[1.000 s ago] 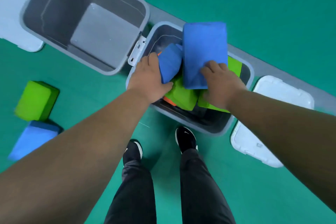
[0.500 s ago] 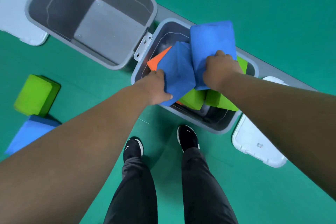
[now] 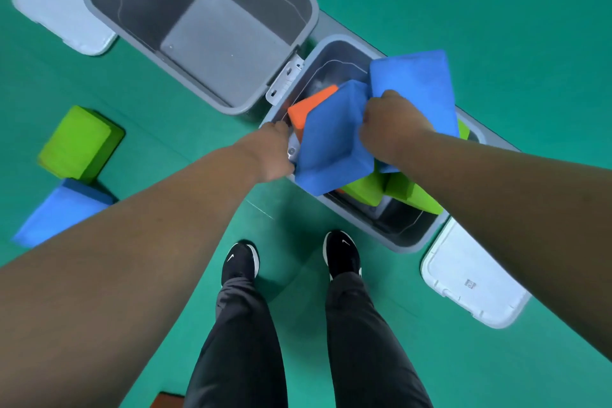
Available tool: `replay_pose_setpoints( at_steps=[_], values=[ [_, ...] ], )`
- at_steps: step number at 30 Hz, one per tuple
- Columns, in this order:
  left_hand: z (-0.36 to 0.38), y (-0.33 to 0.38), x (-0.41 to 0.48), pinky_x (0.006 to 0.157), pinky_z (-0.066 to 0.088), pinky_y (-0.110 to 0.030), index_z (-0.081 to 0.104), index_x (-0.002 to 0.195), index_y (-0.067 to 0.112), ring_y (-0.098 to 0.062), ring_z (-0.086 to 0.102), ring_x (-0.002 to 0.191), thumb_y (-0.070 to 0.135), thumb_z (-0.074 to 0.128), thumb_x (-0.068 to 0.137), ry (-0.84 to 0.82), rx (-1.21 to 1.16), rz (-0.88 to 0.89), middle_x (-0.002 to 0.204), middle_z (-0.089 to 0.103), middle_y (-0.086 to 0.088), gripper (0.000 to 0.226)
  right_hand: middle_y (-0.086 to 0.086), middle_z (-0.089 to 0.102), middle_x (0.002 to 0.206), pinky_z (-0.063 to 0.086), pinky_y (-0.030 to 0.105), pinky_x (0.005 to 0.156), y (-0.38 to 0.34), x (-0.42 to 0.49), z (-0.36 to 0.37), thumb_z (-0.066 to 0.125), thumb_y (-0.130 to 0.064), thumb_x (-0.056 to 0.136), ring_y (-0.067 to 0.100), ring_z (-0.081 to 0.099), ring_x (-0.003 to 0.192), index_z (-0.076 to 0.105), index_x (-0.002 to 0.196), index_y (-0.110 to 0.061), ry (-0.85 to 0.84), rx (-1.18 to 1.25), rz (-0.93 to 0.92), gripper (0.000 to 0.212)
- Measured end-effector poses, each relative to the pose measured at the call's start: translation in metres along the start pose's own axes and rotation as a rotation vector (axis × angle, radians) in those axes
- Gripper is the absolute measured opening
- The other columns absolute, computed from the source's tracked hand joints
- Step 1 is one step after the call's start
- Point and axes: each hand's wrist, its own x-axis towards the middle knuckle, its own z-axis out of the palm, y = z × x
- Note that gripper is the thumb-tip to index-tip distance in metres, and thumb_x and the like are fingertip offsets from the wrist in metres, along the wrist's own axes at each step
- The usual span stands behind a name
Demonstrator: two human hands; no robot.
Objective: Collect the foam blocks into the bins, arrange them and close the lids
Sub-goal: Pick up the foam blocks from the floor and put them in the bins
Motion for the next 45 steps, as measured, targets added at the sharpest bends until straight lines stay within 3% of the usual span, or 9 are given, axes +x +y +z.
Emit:
replay_pose_setpoints(
  at_steps=[6, 8, 12, 16, 20, 25, 31, 41, 45],
  values=[
    [-0.015, -0.044, -0.019, 0.098, 0.053, -0.044, 0.047, 0.141, 0.009, -0.035, 0.061, 0.120, 0.029, 0.067, 0.089, 0.048, -0.113, -0.096, 0.137, 0.061, -0.012, 0.059, 0.006, 0.051, 0.078, 0.046, 0.038, 0.065, -0.062, 0.008, -0.020, 0.052, -0.017, 0.093, 0.031, 0.054, 0.074, 0.050, 0.073, -0.015, -0.017, -0.084, -0.209, 0.020],
    [-0.015, -0.061, -0.029, 0.097, 0.052, -0.041, 0.048, 0.142, 0.011, -0.034, 0.060, 0.121, 0.031, 0.064, 0.092, 0.062, -0.145, -0.130, 0.135, 0.064, -0.010, 0.057, 0.003, 0.049, 0.072, 0.043, 0.035, 0.060, -0.087, 0.011, -0.023, 0.056, -0.017, 0.093, 0.026, 0.050, 0.067, 0.053, 0.070, -0.017, -0.026, -0.137, -0.305, 0.023],
    [-0.003, -0.109, -0.065, 0.090, 0.049, -0.034, 0.047, 0.147, 0.016, -0.032, 0.059, 0.123, 0.033, 0.059, 0.094, 0.103, -0.270, -0.246, 0.133, 0.065, -0.005, 0.057, 0.010, 0.056, 0.095, 0.055, 0.049, 0.082, -0.158, 0.011, -0.021, 0.058, -0.025, 0.091, 0.035, 0.059, 0.088, 0.059, 0.088, -0.016, -0.117, -0.258, -0.411, 0.010],
    [0.028, -0.159, -0.123, 0.090, 0.046, -0.032, 0.054, 0.141, 0.016, -0.032, 0.058, 0.124, 0.035, 0.058, 0.096, 0.174, -0.397, -0.366, 0.132, 0.065, -0.006, 0.049, 0.012, 0.047, 0.103, 0.050, 0.041, 0.085, -0.234, -0.008, 0.001, 0.048, -0.018, 0.092, 0.031, 0.052, 0.092, 0.052, 0.093, -0.011, -0.112, -0.360, -0.605, 0.008],
    [0.083, -0.207, -0.193, 0.092, 0.052, -0.038, 0.061, 0.128, 0.011, -0.036, 0.060, 0.116, 0.034, 0.056, 0.096, 0.192, -0.489, -0.493, 0.120, 0.068, -0.011, 0.040, 0.014, 0.047, 0.101, 0.052, 0.040, 0.087, -0.312, -0.049, 0.038, 0.046, -0.020, 0.093, 0.034, 0.051, 0.087, 0.055, 0.095, -0.012, -0.137, -0.467, -0.737, 0.012],
    [0.172, -0.265, -0.269, 0.097, 0.053, -0.040, 0.063, 0.127, 0.008, -0.036, 0.061, 0.117, 0.035, 0.055, 0.099, 0.184, -0.609, -0.618, 0.125, 0.067, -0.015, 0.040, 0.015, 0.055, 0.121, 0.052, 0.042, 0.095, -0.398, -0.112, 0.110, 0.051, -0.022, 0.092, 0.038, 0.058, 0.113, 0.060, 0.118, -0.009, -0.193, -0.502, -0.878, 0.030],
    [0.281, -0.321, -0.359, 0.097, 0.054, -0.043, 0.066, 0.123, 0.009, -0.037, 0.062, 0.115, 0.034, 0.054, 0.098, 0.231, -0.787, -0.738, 0.123, 0.068, -0.015, 0.038, 0.015, 0.056, 0.126, 0.052, 0.042, 0.094, -0.480, -0.200, 0.206, 0.055, -0.022, 0.092, 0.038, 0.058, 0.117, 0.058, 0.125, -0.010, -0.261, -0.687, -1.018, 0.035],
    [0.459, -0.387, -0.525, 0.079, 0.052, -0.037, 0.064, 0.111, 0.009, -0.036, 0.061, 0.099, 0.032, 0.049, 0.098, 0.129, -0.995, -0.952, 0.112, 0.068, -0.015, 0.030, 0.011, 0.056, 0.125, 0.054, 0.042, 0.092, -0.615, -0.371, 0.333, 0.057, -0.018, 0.089, 0.036, 0.060, 0.112, 0.056, 0.126, -0.012, -0.355, -0.873, -1.263, 0.038],
    [0.512, -0.409, -0.579, 0.079, 0.051, -0.036, 0.066, 0.111, 0.010, -0.038, 0.064, 0.107, 0.036, 0.050, 0.097, 0.112, -1.007, -1.028, 0.116, 0.069, -0.017, 0.034, 0.011, 0.056, 0.127, 0.050, 0.036, 0.088, -0.661, -0.427, 0.381, 0.057, -0.019, 0.089, 0.035, 0.058, 0.115, 0.055, 0.127, -0.013, -0.369, -0.893, -1.336, 0.038]
  ],
)
